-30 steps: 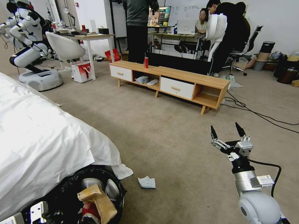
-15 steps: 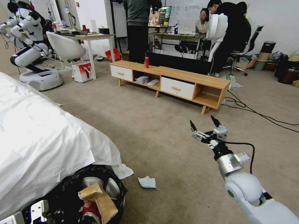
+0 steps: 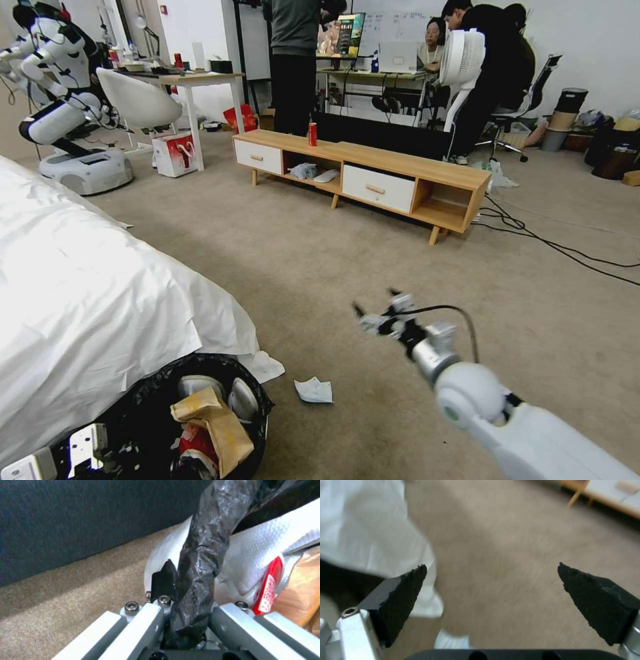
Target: Pick up the trash bin and place the garbage on the floor into it.
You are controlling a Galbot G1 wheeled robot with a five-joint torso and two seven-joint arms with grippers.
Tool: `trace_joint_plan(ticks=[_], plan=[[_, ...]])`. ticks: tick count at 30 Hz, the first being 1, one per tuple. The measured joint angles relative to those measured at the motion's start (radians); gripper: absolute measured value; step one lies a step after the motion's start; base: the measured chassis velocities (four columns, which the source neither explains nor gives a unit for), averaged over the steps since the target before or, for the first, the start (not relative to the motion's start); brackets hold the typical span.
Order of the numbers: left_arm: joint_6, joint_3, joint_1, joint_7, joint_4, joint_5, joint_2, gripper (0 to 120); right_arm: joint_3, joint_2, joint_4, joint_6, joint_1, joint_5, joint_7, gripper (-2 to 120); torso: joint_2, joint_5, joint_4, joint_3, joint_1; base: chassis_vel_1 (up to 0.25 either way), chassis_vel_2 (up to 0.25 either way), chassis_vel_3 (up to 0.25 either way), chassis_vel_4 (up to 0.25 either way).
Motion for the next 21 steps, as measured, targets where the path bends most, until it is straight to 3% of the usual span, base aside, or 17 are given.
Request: trace_joint_plan(ticks=[6, 14, 21], plan=[[0.000, -0.001, -0.003, 0.002, 0.008, 0.000, -0.006, 0, -0.195, 0.059, -0.120, -0.080, 0.112, 0.034, 0.007, 100, 0.000, 0.0009, -0.0004, 0.000, 0.000, 0.000, 0.000, 0.000, 0.000], [0.000, 0.000, -0.011, 0.004, 0.019, 0.004, -0.014, 0, -0.291, 0.134, -0.248, -0.173, 0.172, 0.078, 0.006, 100, 0.000, 0.0007, -0.0003, 0.000, 0.000, 0.000, 0.000, 0.000, 0.000], [0.000, 0.000, -0.015, 0.008, 0.026, 0.007, -0.019, 0, -0.332, 0.218, -0.387, -0.195, 0.184, 0.065, 0.007, 100, 0.000, 0.0007, -0.0005, 0.000, 0.000, 0.000, 0.000, 0.000, 0.000]])
